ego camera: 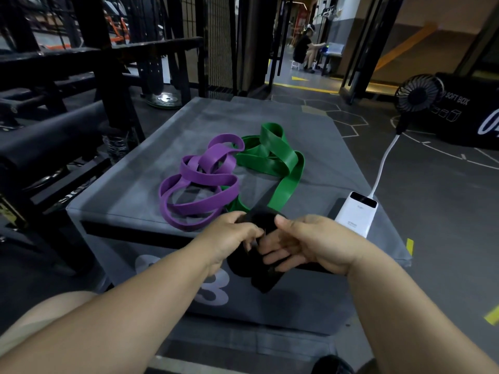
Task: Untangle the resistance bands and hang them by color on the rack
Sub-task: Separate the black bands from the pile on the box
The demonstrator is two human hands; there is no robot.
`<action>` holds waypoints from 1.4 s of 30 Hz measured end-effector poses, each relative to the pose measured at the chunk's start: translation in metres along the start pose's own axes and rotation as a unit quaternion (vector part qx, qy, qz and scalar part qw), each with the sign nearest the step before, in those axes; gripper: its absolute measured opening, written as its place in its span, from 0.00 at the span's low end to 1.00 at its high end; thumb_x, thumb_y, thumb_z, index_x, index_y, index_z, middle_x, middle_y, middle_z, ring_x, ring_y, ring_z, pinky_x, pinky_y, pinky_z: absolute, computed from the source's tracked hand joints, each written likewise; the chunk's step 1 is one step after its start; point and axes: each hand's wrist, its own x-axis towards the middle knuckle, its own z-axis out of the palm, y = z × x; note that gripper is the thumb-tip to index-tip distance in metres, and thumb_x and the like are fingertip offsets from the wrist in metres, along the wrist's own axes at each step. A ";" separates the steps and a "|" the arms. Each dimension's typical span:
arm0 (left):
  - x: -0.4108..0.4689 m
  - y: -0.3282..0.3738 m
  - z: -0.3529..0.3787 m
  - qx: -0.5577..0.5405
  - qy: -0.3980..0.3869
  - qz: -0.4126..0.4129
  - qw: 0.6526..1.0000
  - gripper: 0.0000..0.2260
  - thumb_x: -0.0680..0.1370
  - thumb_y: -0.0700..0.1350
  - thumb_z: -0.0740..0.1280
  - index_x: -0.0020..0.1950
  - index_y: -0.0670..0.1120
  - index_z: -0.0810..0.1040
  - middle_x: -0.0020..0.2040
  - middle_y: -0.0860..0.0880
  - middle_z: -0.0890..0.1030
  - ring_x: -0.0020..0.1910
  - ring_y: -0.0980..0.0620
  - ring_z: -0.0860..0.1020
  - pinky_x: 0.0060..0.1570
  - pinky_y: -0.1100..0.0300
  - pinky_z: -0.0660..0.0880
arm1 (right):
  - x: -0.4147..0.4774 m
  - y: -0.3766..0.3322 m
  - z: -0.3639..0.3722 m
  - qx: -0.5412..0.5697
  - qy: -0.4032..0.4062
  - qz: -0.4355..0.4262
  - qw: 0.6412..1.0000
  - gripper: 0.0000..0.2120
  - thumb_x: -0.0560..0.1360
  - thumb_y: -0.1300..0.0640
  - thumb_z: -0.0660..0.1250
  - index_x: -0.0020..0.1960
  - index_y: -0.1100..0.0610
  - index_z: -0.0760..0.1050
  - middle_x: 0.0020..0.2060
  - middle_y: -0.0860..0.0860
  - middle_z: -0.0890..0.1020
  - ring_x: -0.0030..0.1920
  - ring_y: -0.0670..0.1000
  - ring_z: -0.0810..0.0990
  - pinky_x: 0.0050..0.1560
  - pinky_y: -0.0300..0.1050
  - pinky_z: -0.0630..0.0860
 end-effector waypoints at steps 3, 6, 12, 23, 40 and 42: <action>0.002 0.001 -0.003 -0.021 -0.013 -0.033 0.999 0.04 0.74 0.37 0.68 0.39 0.41 0.78 0.29 0.47 0.78 0.29 0.52 0.74 0.33 0.64 0.71 | 0.002 -0.001 -0.006 -0.011 0.151 -0.088 0.985 0.11 0.76 0.56 0.68 0.37 0.60 0.77 0.30 0.54 0.81 0.27 0.48 0.77 0.25 0.37 0.71; 0.002 0.001 -0.006 -0.043 -0.041 -0.059 0.996 0.02 0.73 0.37 0.69 0.43 0.39 0.80 0.35 0.44 0.79 0.35 0.48 0.76 0.37 0.60 0.72 | 0.010 0.006 -0.013 -0.092 0.265 -0.174 0.944 0.13 0.64 0.54 0.80 0.40 0.51 0.75 0.33 0.48 0.77 0.33 0.45 0.73 0.33 0.35 0.70; -0.004 0.008 -0.011 -0.085 -0.169 -0.070 0.979 0.02 0.67 0.36 0.70 0.38 0.41 0.80 0.31 0.44 0.79 0.30 0.51 0.77 0.35 0.62 0.76 | 0.020 0.026 -0.012 -0.155 0.064 -0.131 0.977 0.30 0.65 0.59 0.80 0.62 0.46 0.72 0.58 0.47 0.80 0.60 0.41 0.77 0.63 0.42 0.73; -0.003 0.017 -0.034 -0.057 -0.265 -0.034 0.962 0.04 0.67 0.42 0.70 0.35 0.42 0.79 0.31 0.49 0.80 0.26 0.57 0.72 0.31 0.66 0.72 | 0.019 0.023 -0.007 0.087 -0.054 -0.108 0.989 0.13 0.71 0.59 0.64 0.54 0.62 0.78 0.44 0.56 0.83 0.44 0.51 0.82 0.50 0.41 0.78; -0.004 0.021 -0.057 -0.010 -0.237 0.004 0.971 0.13 0.62 0.45 0.75 0.39 0.40 0.76 0.29 0.47 0.77 0.29 0.53 0.75 0.34 0.62 0.73 | 0.019 0.017 -0.003 0.076 -0.050 -0.181 0.979 0.15 0.73 0.67 0.69 0.52 0.51 0.84 0.50 0.48 0.85 0.52 0.46 0.83 0.51 0.38 0.77; -0.009 0.021 -0.061 -0.028 -0.217 0.006 0.976 0.13 0.63 0.46 0.75 0.41 0.40 0.77 0.30 0.47 0.78 0.30 0.52 0.76 0.35 0.61 0.74 | 0.025 0.017 0.000 0.068 -0.057 -0.196 0.977 0.18 0.66 0.57 0.78 0.55 0.53 0.83 0.52 0.52 0.85 0.54 0.50 0.82 0.55 0.42 0.77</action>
